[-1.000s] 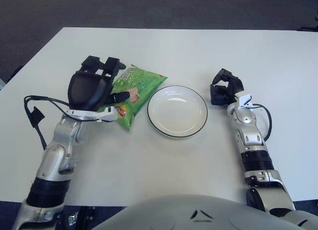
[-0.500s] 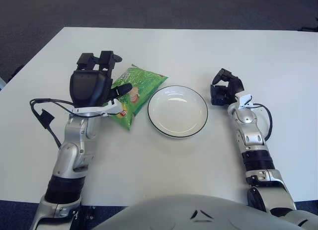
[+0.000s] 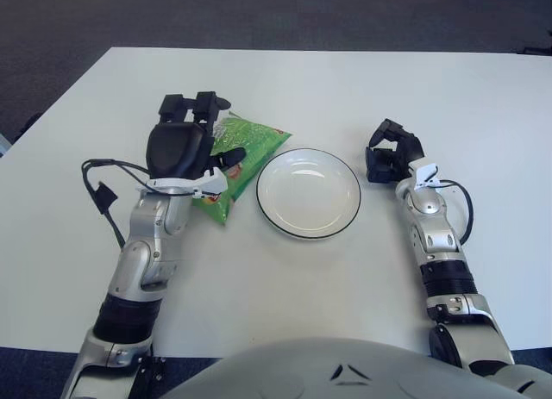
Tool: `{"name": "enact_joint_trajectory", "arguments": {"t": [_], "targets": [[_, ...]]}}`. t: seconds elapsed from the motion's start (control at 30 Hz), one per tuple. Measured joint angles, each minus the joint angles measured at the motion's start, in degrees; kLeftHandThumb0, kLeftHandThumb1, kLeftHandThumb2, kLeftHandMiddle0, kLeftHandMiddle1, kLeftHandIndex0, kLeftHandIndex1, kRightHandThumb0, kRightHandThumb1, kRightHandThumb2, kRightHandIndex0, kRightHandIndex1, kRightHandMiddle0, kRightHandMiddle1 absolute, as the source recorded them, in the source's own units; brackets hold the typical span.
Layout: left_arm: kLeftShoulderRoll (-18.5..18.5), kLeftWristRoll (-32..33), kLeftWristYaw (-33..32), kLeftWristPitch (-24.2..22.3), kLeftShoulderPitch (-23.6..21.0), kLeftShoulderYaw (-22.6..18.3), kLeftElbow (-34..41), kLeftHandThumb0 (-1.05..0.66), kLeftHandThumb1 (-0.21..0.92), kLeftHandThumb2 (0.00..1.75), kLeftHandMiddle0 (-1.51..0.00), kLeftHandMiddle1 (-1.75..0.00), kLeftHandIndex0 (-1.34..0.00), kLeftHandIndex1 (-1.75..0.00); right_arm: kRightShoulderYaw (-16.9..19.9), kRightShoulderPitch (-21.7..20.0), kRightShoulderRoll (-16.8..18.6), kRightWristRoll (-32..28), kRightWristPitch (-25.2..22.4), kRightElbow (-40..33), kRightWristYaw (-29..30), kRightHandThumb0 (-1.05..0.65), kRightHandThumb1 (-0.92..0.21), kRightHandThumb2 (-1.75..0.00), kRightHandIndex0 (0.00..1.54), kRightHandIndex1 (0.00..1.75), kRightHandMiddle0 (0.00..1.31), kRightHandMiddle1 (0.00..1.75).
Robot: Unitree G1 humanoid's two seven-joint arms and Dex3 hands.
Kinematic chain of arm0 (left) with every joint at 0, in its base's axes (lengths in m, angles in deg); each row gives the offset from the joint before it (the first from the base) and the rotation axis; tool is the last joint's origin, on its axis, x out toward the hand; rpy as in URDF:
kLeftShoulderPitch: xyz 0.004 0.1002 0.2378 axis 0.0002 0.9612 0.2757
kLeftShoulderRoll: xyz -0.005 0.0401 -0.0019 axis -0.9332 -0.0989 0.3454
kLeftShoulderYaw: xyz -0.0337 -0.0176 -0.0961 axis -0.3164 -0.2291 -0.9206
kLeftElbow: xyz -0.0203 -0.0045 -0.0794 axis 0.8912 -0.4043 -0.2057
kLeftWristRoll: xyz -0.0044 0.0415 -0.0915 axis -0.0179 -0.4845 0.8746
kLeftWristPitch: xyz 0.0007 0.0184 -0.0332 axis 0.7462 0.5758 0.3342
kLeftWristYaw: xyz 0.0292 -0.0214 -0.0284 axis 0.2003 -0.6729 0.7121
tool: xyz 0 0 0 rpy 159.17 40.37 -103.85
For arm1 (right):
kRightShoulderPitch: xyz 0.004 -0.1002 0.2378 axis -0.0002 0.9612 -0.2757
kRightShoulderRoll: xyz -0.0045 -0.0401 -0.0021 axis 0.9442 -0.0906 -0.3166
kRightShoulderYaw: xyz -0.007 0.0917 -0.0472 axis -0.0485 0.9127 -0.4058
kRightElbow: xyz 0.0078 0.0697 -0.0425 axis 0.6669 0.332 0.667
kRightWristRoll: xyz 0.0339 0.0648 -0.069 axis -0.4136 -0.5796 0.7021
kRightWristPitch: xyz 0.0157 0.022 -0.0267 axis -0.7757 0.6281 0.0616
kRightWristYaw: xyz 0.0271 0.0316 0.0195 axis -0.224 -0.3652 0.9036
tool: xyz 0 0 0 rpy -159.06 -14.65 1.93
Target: Put the snack into the plate.
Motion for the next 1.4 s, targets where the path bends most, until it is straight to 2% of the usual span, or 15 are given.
{"name": "enact_joint_trajectory", "arguments": {"t": [0.1,0.3,0.6,1.07,1.4], "targets": [[-0.7,0.9,3.3,-0.1,0.0,1.0,-0.4,-1.05,0.92,1.01,0.0,-0.45,0.0,-0.65,0.0,0.0,0.0,0.0,-0.1,-0.1,0.1,-0.52,-0.22,-1.44,1.33,1.75,0.7,1.75],[-0.6,0.6,7.7,-2.9,0.0,3.0,-1.3,-1.05,0.92,1.04,0.0,-0.22,0.0,-0.46,-0.1,0.1,0.0,0.2,-0.3,-0.3,0.1,-0.52,-0.22,-1.44,1.33,1.75,0.7,1.75],[0.0,-4.2,13.5,-9.3,-0.1,6.5,-1.7,-1.05,0.92,0.99,0.0,-0.04,0.0,-0.21,-0.1,0.3,-0.1,0.3,-0.5,-0.7,0.1,-0.52,-0.21,-1.44,1.33,1.75,0.7,1.75],[4.1,-11.6,18.3,-19.1,-0.7,10.6,-1.3,-1.05,0.92,0.91,0.0,0.0,0.0,-0.02,-0.2,0.5,-0.1,0.3,-1.0,-1.2,0.1,-0.52,-0.22,-1.44,1.33,1.75,0.7,1.75],[4.8,-13.2,16.1,-20.5,-1.4,11.4,-3.8,-1.05,0.92,0.84,0.0,0.0,0.0,-0.02,-0.3,0.5,-0.1,0.4,-0.9,-1.2,0.0,-0.52,-0.22,-1.44,1.33,1.75,0.7,1.75]]}}
